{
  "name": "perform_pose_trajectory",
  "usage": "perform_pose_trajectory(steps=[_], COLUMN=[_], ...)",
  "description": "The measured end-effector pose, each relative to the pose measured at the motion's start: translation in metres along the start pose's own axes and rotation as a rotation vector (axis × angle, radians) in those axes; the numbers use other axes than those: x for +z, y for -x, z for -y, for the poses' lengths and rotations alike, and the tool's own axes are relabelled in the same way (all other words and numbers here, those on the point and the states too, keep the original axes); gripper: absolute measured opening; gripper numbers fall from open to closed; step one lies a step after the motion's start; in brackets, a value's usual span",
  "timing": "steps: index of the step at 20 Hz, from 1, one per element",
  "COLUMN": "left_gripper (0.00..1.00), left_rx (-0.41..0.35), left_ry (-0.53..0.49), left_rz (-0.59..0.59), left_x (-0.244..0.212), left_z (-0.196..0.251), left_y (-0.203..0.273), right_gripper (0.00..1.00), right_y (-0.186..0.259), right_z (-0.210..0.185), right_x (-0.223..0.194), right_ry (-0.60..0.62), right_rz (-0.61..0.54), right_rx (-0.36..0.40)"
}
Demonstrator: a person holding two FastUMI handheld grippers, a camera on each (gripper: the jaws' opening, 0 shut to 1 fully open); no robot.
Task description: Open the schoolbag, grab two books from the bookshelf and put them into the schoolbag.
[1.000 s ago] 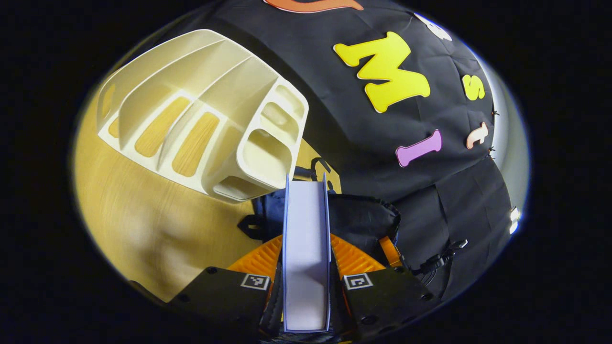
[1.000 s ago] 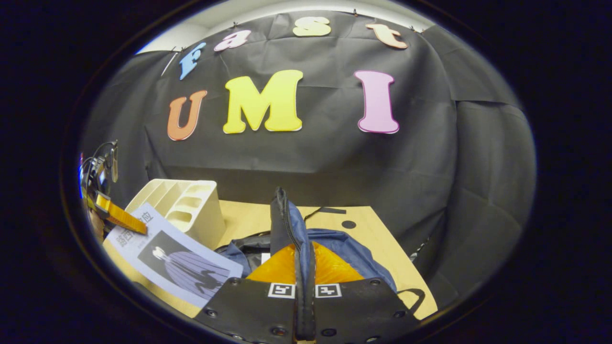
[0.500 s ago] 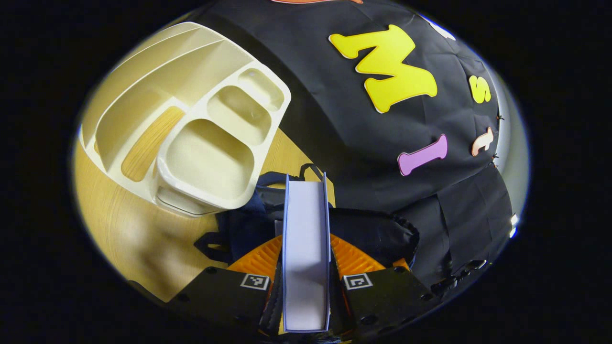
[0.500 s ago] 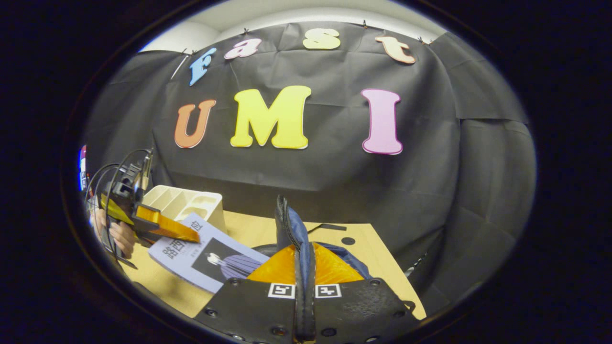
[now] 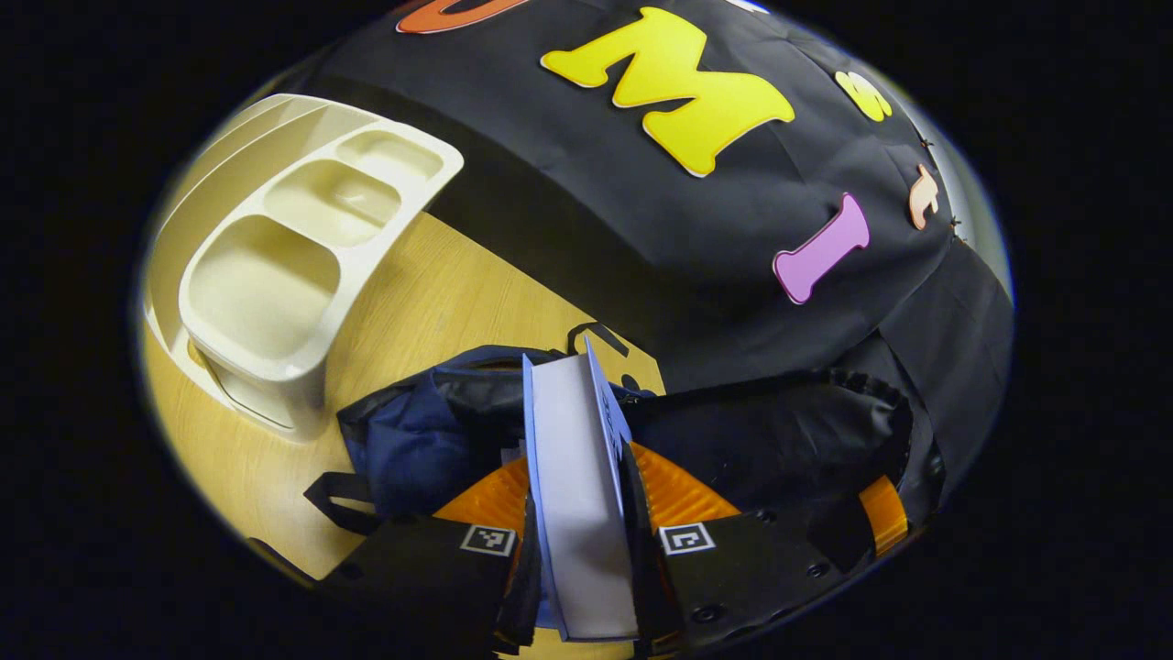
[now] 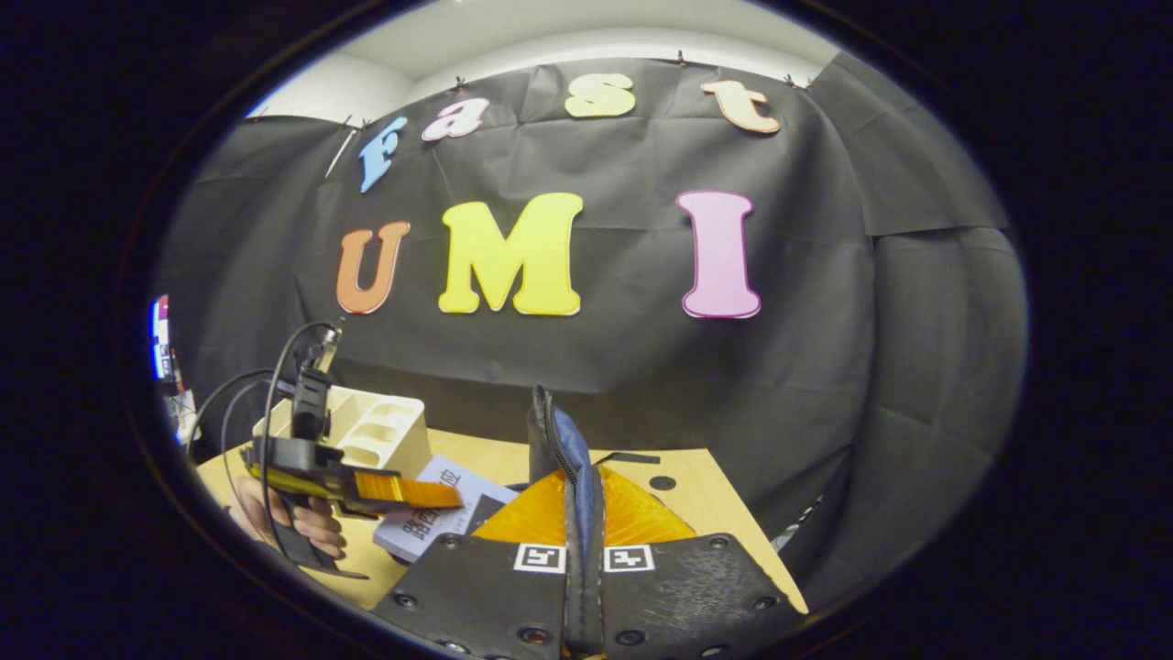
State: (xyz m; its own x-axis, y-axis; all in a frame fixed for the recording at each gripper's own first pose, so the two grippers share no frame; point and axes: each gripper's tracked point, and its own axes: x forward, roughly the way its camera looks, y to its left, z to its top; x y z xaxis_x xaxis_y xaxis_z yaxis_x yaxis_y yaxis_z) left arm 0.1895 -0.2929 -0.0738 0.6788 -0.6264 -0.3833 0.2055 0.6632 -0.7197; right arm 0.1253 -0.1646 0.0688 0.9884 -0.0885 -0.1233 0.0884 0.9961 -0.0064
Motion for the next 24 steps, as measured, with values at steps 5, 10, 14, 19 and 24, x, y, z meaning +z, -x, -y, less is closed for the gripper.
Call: perform_pose_trajectory(steps=[5, 10, 14, 19, 24], left_gripper=[0.43, 0.44, 0.44, 0.59, 0.84], left_rx=[-0.025, -0.046, -0.024, 0.13, 0.263], left_ry=[0.007, 0.028, 0.002, -0.063, -0.266], left_rz=[0.024, 0.045, 0.077, 0.067, 0.019], left_x=[-0.027, -0.041, -0.044, -0.053, -0.055], left_z=[0.019, 0.026, 0.025, -0.009, -0.033], left_y=[-0.035, -0.055, -0.057, -0.06, -0.062], right_gripper=[0.0, 0.0, 0.02, 0.0, 0.0], right_y=[0.002, 0.001, 0.002, 0.0, -0.003], right_z=[0.007, 0.01, 0.005, 0.005, 0.004], right_x=[0.009, 0.008, 0.007, 0.001, -0.008], right_ry=[-0.012, -0.025, -0.036, -0.031, -0.039], right_rz=[0.024, 0.024, 0.023, 0.01, -0.012], right_rx=[0.022, 0.026, 0.036, 0.027, 0.025])
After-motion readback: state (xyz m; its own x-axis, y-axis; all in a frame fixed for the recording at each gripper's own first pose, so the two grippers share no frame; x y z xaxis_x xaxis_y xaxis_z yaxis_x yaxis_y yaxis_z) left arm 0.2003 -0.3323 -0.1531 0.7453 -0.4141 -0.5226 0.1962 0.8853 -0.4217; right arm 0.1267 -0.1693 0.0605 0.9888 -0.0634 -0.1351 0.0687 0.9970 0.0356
